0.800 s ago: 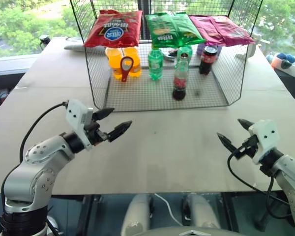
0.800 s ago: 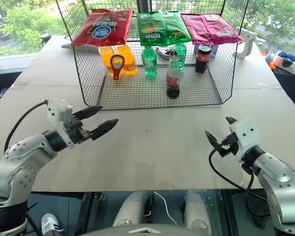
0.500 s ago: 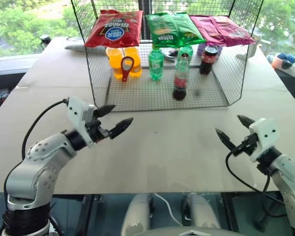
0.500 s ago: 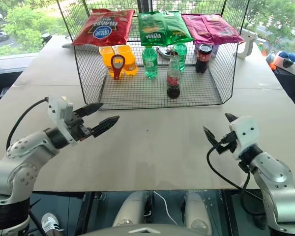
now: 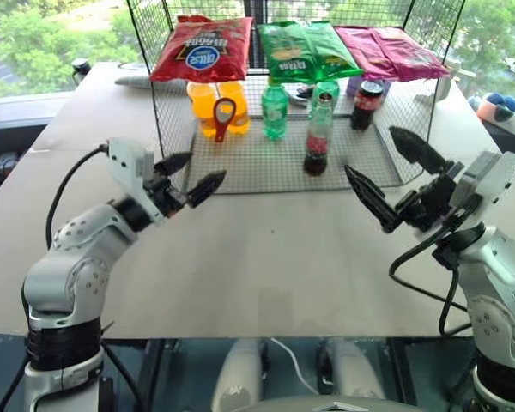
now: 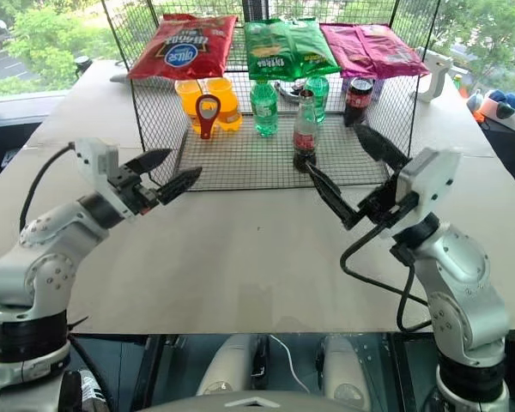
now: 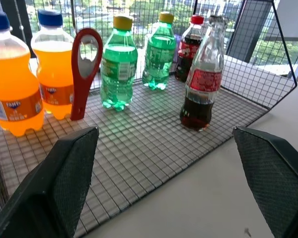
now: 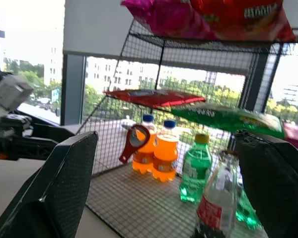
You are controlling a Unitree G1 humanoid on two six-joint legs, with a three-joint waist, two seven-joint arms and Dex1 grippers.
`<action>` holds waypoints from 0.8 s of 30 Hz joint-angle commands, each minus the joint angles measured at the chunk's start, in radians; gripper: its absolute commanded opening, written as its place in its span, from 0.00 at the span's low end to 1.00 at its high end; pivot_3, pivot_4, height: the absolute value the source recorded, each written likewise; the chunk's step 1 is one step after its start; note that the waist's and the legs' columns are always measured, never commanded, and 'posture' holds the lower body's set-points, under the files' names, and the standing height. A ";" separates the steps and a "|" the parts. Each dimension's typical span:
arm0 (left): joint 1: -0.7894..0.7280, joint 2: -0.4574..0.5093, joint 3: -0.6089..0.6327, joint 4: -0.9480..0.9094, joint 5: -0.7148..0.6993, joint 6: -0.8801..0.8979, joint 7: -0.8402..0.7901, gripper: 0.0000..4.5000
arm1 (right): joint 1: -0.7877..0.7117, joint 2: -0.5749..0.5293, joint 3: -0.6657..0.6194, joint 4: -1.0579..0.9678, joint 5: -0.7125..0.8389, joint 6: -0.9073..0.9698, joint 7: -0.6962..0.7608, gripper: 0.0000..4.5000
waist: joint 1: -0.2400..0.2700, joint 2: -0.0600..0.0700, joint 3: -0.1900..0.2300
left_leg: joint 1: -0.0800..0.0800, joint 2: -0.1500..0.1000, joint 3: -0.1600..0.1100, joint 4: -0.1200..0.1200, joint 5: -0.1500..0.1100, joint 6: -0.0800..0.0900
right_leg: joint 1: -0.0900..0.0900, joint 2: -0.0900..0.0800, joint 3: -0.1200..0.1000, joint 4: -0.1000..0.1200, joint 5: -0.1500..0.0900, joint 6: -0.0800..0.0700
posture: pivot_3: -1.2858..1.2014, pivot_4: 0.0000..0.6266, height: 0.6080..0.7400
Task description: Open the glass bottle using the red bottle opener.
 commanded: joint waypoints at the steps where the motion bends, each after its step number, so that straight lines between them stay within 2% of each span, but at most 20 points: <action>1: -0.054 0.015 -0.014 0.005 0.015 -0.008 0.005 0.99 | -0.024 -0.004 0.008 -0.022 0.016 -0.021 -0.006 0.99 | -0.001 0.000 0.000 | 0.000 0.000 0.000 0.000 0.000 0.000 | 0.000 0.000 0.000 0.000 0.000 0.000 | 0.52 0.24 1.00; 11: -0.242 0.006 -0.127 0.139 0.195 -0.021 0.104 0.99 | -0.048 -0.048 0.030 -0.021 0.021 0.027 -0.019 0.99 | 0.000 0.000 0.000 | 0.000 -0.002 0.001 0.000 0.000 0.000 | 0.000 0.000 0.000 0.000 0.000 0.000 | 0.52 0.24 1.00; 22: -0.450 -0.056 -0.244 0.479 0.377 -0.105 0.124 0.99 | 0.024 -0.074 0.030 -0.048 0.001 0.013 -0.022 0.99 | 0.000 0.000 0.000 | 0.000 -0.002 0.002 0.000 0.000 0.000 | 0.000 0.001 0.000 0.000 0.002 0.003 | 0.52 0.24 1.00; 24: -0.479 -0.075 -0.253 0.538 0.388 -0.145 0.102 0.87 | 0.039 -0.073 0.030 -0.057 -0.006 0.009 -0.028 1.00 | 0.000 -0.001 0.000 | -0.001 -0.002 0.002 0.000 0.000 0.000 | 0.000 0.001 0.000 0.000 0.002 0.004 | 0.52 0.24 1.00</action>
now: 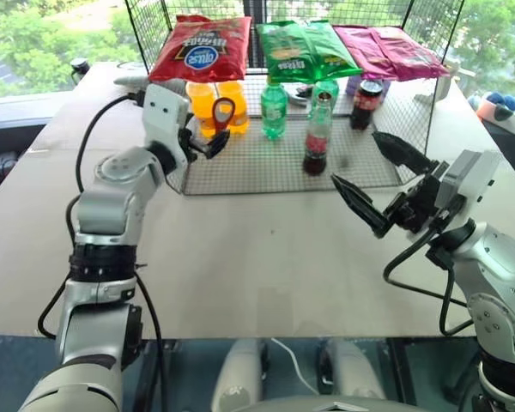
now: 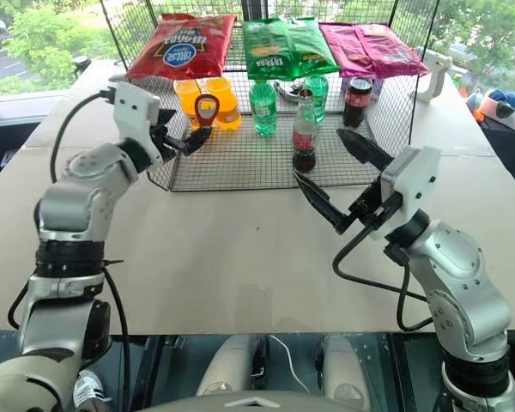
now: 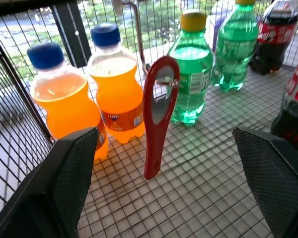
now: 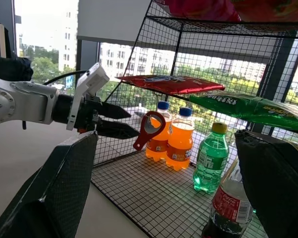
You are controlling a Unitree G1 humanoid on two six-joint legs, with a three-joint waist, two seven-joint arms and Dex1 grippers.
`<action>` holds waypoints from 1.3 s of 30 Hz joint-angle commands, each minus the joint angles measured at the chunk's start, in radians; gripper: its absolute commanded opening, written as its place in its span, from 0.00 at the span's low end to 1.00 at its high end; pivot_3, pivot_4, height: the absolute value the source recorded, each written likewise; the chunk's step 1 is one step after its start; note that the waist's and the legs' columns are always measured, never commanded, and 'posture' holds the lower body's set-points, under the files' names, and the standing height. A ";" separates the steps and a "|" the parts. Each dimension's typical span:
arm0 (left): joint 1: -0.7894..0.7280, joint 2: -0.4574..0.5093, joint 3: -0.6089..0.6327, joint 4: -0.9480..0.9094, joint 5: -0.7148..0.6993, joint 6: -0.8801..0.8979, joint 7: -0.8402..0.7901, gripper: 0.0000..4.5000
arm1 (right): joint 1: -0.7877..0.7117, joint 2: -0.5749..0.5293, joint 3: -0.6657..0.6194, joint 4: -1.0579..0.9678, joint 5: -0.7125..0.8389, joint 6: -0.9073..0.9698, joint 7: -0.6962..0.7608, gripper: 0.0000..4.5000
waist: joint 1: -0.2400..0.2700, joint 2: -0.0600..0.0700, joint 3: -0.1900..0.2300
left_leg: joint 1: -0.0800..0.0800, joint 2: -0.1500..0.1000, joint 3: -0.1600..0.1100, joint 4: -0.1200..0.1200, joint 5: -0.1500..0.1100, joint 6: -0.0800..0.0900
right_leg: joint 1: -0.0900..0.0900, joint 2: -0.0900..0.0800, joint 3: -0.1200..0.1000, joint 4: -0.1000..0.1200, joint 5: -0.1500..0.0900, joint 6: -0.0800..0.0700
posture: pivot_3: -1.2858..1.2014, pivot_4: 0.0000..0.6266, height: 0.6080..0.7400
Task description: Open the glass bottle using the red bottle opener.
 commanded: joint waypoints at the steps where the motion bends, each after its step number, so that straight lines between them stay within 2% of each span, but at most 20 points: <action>1: -0.067 -0.022 -0.015 0.084 0.035 -0.091 -0.034 0.80 | 0.017 -0.007 -0.012 -0.051 -0.011 -0.028 -0.012 1.00 | 0.000 0.000 0.000 | 0.000 0.000 0.000 0.000 0.000 0.000 | 0.000 0.000 0.000 0.000 0.000 0.000 | 0.52 0.24 1.00; 3: -0.093 -0.034 -0.023 0.136 0.053 -0.125 -0.043 0.58 | 0.027 -0.007 -0.014 -0.062 -0.017 -0.028 -0.020 1.00 | 0.000 0.000 0.000 | -0.001 0.000 0.000 0.000 0.000 0.000 | 0.000 0.000 0.000 0.000 0.000 0.000 | 0.52 0.24 1.00; 4: -0.105 -0.038 -0.025 0.159 0.060 -0.138 -0.046 0.52 | 0.032 -0.006 -0.016 -0.067 -0.019 -0.027 -0.024 1.00 | 0.000 0.000 0.000 | 0.000 0.000 0.000 0.000 0.000 0.000 | 0.000 0.000 0.000 0.000 0.000 0.000 | 0.52 0.24 1.00; 15: -0.196 -0.074 -0.017 0.320 0.114 -0.233 -0.058 0.52 | 0.085 0.000 -0.019 -0.083 -0.049 -0.057 -0.043 1.00 | 0.001 -0.001 0.000 | -0.001 0.000 0.000 0.000 0.000 0.000 | 0.000 0.000 -0.001 0.000 0.000 0.001 | 0.52 0.24 1.00; 18: -0.216 -0.079 -0.007 0.349 0.115 -0.261 -0.059 0.33 | 0.097 0.002 -0.013 -0.083 -0.059 -0.071 -0.044 1.00 | 0.000 -0.001 0.000 | -0.001 0.000 0.000 0.001 0.000 0.000 | 0.000 0.000 -0.001 0.000 0.001 0.001 | 0.52 0.24 1.00; 21: -0.223 -0.082 -0.005 0.367 0.115 -0.282 -0.073 0.04 | 0.105 0.005 -0.010 -0.080 -0.066 -0.081 -0.043 1.00 | 0.000 -0.001 0.000 | -0.001 0.000 0.000 0.001 0.000 0.000 | 0.000 0.000 -0.001 0.000 0.001 0.001 | 0.52 0.24 1.00; 22: -0.224 -0.084 -0.003 0.370 0.116 -0.286 -0.074 0.01 | 0.106 0.005 -0.009 -0.079 -0.067 -0.083 -0.043 1.00 | 0.000 -0.001 0.000 | -0.001 0.000 0.000 0.001 0.000 0.000 | 0.000 0.000 -0.001 0.000 0.001 0.001 | 0.52 0.24 1.00; 29: -0.203 -0.081 0.013 0.331 0.097 -0.284 -0.101 0.01 | 0.117 0.000 -0.012 -0.067 -0.067 -0.096 -0.034 1.00 | 0.001 -0.001 0.000 | -0.001 0.000 0.000 0.001 0.000 0.000 | 0.000 0.000 -0.001 0.000 0.001 0.001 | 0.52 0.24 1.00; 39: -0.044 -0.030 0.090 0.036 -0.056 -0.114 -0.221 0.01 | 0.132 -0.012 0.005 -0.064 -0.111 -0.047 -0.074 1.00 | -0.001 -0.001 0.000 | -0.001 0.000 -0.002 0.001 0.000 0.000 | 0.001 0.000 -0.001 0.000 0.001 0.001 | 0.52 0.24 1.00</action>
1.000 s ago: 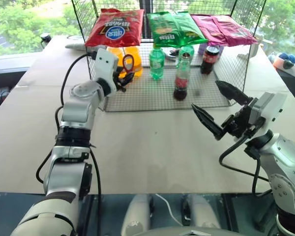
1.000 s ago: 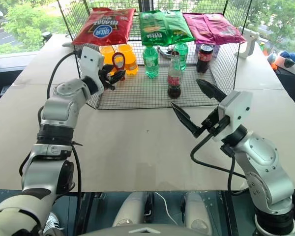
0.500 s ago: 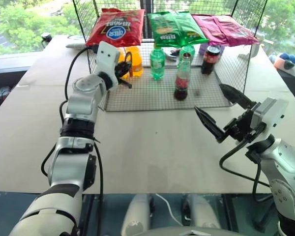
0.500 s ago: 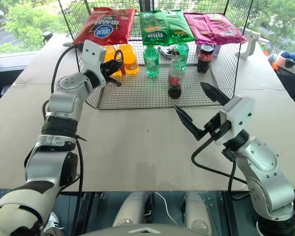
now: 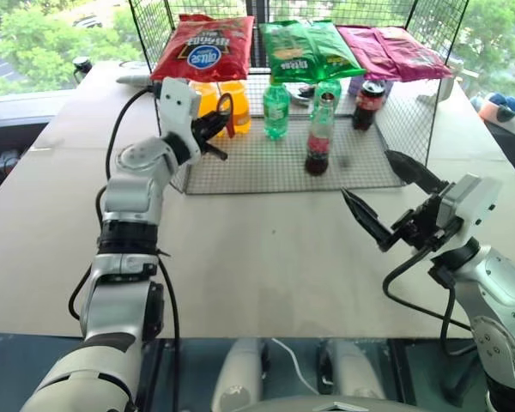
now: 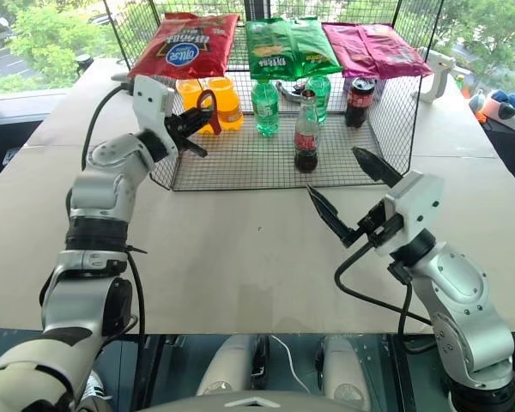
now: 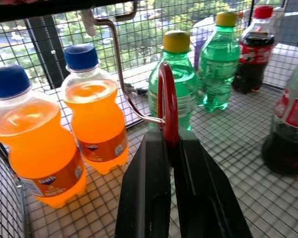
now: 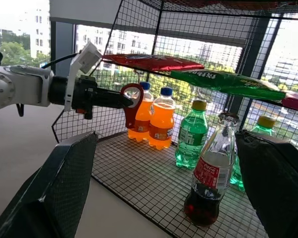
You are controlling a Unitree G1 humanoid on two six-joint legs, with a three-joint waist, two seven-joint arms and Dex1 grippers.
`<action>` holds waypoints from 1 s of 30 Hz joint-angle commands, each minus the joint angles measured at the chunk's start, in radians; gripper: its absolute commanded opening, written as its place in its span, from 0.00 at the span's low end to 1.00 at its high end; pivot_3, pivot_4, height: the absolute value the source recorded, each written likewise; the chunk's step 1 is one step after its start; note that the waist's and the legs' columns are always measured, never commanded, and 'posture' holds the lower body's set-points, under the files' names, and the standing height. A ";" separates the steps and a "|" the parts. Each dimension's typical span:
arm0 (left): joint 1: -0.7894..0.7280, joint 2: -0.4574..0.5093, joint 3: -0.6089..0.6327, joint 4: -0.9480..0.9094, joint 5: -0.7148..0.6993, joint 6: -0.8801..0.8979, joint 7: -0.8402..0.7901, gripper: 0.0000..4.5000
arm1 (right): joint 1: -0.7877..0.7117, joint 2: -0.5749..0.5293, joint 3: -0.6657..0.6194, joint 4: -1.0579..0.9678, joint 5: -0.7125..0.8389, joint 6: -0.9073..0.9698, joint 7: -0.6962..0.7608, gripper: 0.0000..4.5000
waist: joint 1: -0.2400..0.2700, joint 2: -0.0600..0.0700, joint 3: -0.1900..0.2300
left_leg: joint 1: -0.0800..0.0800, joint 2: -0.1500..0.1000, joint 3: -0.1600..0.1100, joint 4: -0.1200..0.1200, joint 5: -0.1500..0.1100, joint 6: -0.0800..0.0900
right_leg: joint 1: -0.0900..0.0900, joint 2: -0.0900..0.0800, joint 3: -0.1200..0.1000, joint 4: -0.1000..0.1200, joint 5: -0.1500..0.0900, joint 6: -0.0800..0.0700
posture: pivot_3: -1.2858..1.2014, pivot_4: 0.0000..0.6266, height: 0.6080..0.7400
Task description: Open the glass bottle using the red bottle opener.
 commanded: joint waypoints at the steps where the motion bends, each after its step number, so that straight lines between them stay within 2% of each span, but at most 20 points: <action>1: 0.030 0.029 0.041 -0.130 -0.076 0.065 -0.051 0.01 | -0.007 -0.020 0.010 -0.021 -0.024 0.019 -0.012 1.00 | -0.001 0.000 0.000 | 0.000 0.000 0.000 0.000 0.000 0.000 | 0.000 0.000 0.000 0.000 0.000 0.000 | 0.52 0.24 1.00; 4: 0.060 0.037 0.052 -0.197 -0.136 0.131 -0.081 0.01 | -0.032 -0.079 0.061 -0.026 -0.130 0.093 -0.042 1.00 | -0.001 0.000 0.000 | 0.001 0.000 -0.001 0.000 0.000 0.000 | 0.000 0.000 0.000 0.000 0.000 0.000 | 0.52 0.24 1.00; 7: 0.072 0.003 0.115 -0.282 -0.314 0.374 -0.048 0.01 | -0.063 -0.119 0.089 -0.018 -0.140 0.205 -0.048 1.00 | 0.001 0.000 0.000 | 0.001 0.000 -0.001 0.000 0.000 0.000 | 0.000 0.000 0.000 0.001 -0.001 -0.001 | 0.52 0.24 1.00; 11: 0.054 -0.154 0.278 -0.355 -0.603 0.702 0.197 0.01 | -0.121 -0.129 0.160 0.045 -0.172 0.248 -0.027 1.00 | 0.001 0.000 0.000 | 0.002 0.001 -0.002 0.001 0.000 0.000 | 0.002 0.000 0.000 0.001 0.000 0.000 | 0.52 0.24 1.00; 14: 0.049 -0.279 0.364 -0.389 -0.742 0.818 0.405 0.01 | -0.182 -0.119 0.225 0.070 -0.213 0.267 -0.031 1.00 | -0.001 -0.001 0.000 | 0.002 0.001 -0.004 0.002 0.000 0.000 | 0.003 -0.001 -0.001 0.001 0.000 0.001 | 0.52 0.24 1.00; 18: 0.071 -0.445 0.429 -0.417 -0.876 0.861 0.692 0.01 | -0.329 -0.074 0.335 0.132 -0.298 0.343 -0.068 1.00 | -0.007 -0.001 0.000 | 0.003 0.000 -0.004 0.002 0.000 0.000 | 0.003 0.000 0.000 0.001 0.000 0.001 | 0.52 0.24 1.00; 21: 0.088 -0.526 0.461 -0.417 -0.986 0.848 0.876 0.01 | -0.425 -0.057 0.399 0.180 -0.390 0.387 -0.103 1.00 | -0.003 -0.001 0.000 | 0.003 -0.001 -0.004 0.002 0.000 0.000 | 0.004 0.000 0.000 0.001 0.000 0.000 | 0.52 0.24 1.00; 27: 0.147 -0.592 0.463 -0.416 -1.213 0.762 1.173 0.01 | -0.551 -0.060 0.531 0.247 -0.571 0.427 -0.120 1.00 | 0.001 -0.001 0.000 | 0.002 -0.001 -0.004 0.002 0.000 0.000 | 0.003 0.000 0.000 0.001 0.000 0.000 | 0.52 0.24 1.00; 30: 0.175 -0.603 0.434 -0.422 -1.296 0.696 1.271 0.01 | -0.586 -0.059 0.580 0.284 -0.642 0.428 -0.110 1.00 | 0.003 -0.001 0.000 | 0.002 -0.002 -0.004 0.002 0.000 0.000 | 0.004 -0.001 -0.001 0.000 0.000 0.000 | 0.52 0.24 1.00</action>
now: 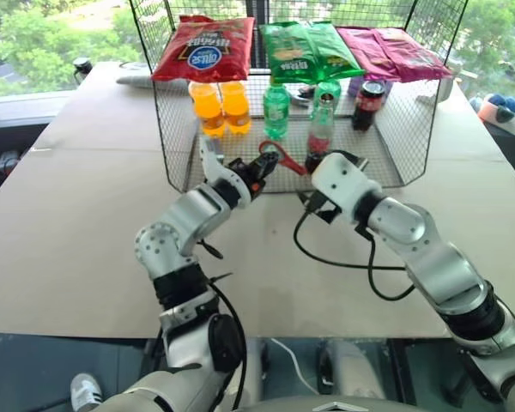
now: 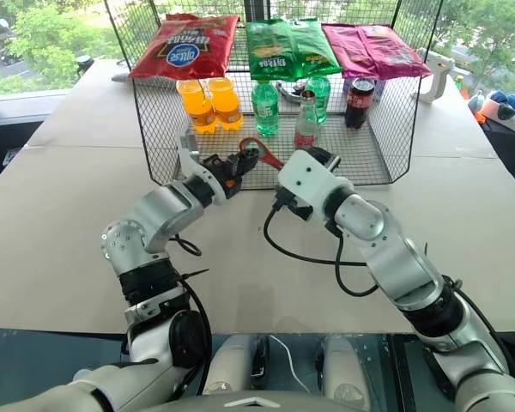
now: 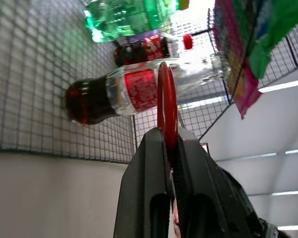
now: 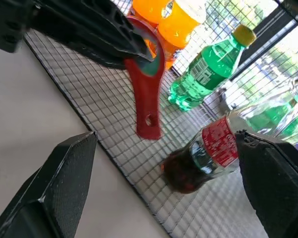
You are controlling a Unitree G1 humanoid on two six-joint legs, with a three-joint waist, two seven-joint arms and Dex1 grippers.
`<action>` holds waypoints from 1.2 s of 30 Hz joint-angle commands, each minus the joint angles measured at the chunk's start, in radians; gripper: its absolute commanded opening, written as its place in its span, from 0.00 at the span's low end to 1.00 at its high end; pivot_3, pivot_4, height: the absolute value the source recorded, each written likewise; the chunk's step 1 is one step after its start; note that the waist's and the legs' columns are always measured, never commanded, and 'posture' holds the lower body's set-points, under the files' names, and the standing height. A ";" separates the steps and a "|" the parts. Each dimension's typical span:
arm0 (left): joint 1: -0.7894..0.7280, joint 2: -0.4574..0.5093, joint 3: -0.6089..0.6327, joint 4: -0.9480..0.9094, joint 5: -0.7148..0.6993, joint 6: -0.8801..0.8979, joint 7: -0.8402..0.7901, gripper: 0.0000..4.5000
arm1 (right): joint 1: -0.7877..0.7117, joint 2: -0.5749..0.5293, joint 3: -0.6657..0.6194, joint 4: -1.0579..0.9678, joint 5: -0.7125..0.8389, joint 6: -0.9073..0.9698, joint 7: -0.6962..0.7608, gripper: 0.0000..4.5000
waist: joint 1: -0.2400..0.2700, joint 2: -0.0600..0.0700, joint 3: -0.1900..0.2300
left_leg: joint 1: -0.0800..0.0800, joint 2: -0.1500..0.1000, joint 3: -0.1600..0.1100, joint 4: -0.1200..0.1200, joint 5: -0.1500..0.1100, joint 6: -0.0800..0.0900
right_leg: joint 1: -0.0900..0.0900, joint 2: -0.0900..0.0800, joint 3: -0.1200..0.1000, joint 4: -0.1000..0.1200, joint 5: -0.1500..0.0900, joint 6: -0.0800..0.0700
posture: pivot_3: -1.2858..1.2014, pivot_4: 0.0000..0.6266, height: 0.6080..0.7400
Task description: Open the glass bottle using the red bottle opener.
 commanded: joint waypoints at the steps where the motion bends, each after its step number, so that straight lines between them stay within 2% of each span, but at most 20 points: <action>1: 0.019 -0.012 -0.044 -0.044 -0.121 -0.083 0.105 0.01 | -0.047 -0.009 0.059 0.025 -0.110 -0.012 0.008 1.00 | -0.001 0.000 0.000 | 0.000 0.000 0.000 0.000 0.000 0.000 | 0.000 0.000 0.000 0.000 0.000 0.000 | 0.52 0.24 1.00; 4: 0.044 -0.029 -0.080 -0.053 -0.172 -0.149 0.150 0.01 | -0.074 0.005 0.120 0.089 -0.186 -0.030 0.013 1.00 | -0.001 0.000 0.000 | 0.000 0.000 0.000 0.000 0.000 0.000 | 0.000 0.000 0.000 0.000 0.000 0.000 | 0.52 0.24 1.00; 13: 0.079 0.001 -0.177 -0.065 -0.220 -0.300 0.168 0.01 | -0.145 0.092 0.171 0.264 -0.331 -0.154 0.015 1.00 | -0.003 0.000 0.000 | 0.000 0.000 0.003 0.000 0.001 -0.001 | 0.000 0.001 0.000 0.000 0.000 0.000 | 0.52 0.24 1.00; 16: 0.085 0.015 -0.197 -0.063 -0.227 -0.331 0.166 0.00 | -0.154 0.106 0.168 0.305 -0.368 -0.198 0.019 0.79 | -0.002 0.000 0.000 | 0.000 0.000 0.004 0.000 0.002 -0.004 | 0.000 0.001 -0.001 -0.001 0.000 0.000 | 0.52 0.24 1.00; 22: 0.092 0.038 -0.229 -0.070 -0.243 -0.384 0.169 0.00 | -0.153 0.134 0.164 0.361 -0.433 -0.280 0.025 0.14 | -0.003 0.000 0.000 | 0.000 0.000 0.004 0.000 0.002 -0.004 | 0.001 0.001 -0.002 -0.002 0.000 -0.001 | 0.52 0.24 1.00; 30: 0.092 0.056 -0.259 -0.076 -0.254 -0.421 0.176 0.00 | -0.137 0.194 0.159 0.382 -0.491 -0.318 0.029 0.14 | -0.003 0.000 0.000 | 0.000 0.000 0.004 -0.001 0.002 -0.004 | 0.001 0.001 -0.002 -0.002 0.000 -0.001 | 0.52 0.24 1.00; 34: 0.086 0.051 -0.279 -0.081 -0.250 -0.439 0.182 0.00 | -0.132 0.235 0.128 0.379 -0.461 -0.300 0.068 0.14 | -0.002 0.000 0.000 | 0.000 0.000 0.004 -0.001 0.002 -0.004 | 0.001 0.001 -0.002 -0.002 0.000 -0.001 | 0.52 0.24 1.00; 35: 0.087 0.052 -0.283 -0.083 -0.251 -0.442 0.183 0.00 | -0.133 0.239 0.123 0.380 -0.466 -0.300 0.070 0.26 | -0.002 0.000 0.000 | 0.000 0.000 0.003 -0.001 0.002 -0.004 | 0.001 0.001 -0.002 -0.002 0.000 -0.001 | 0.52 0.24 1.00; 36: 0.087 0.052 -0.286 -0.085 -0.252 -0.445 0.184 0.00 | -0.135 0.241 0.118 0.383 -0.473 -0.300 0.070 0.30 | -0.002 0.000 0.000 | 0.000 0.000 0.003 -0.001 0.002 -0.004 | 0.002 0.001 -0.003 -0.002 0.000 -0.001 | 0.52 0.24 1.00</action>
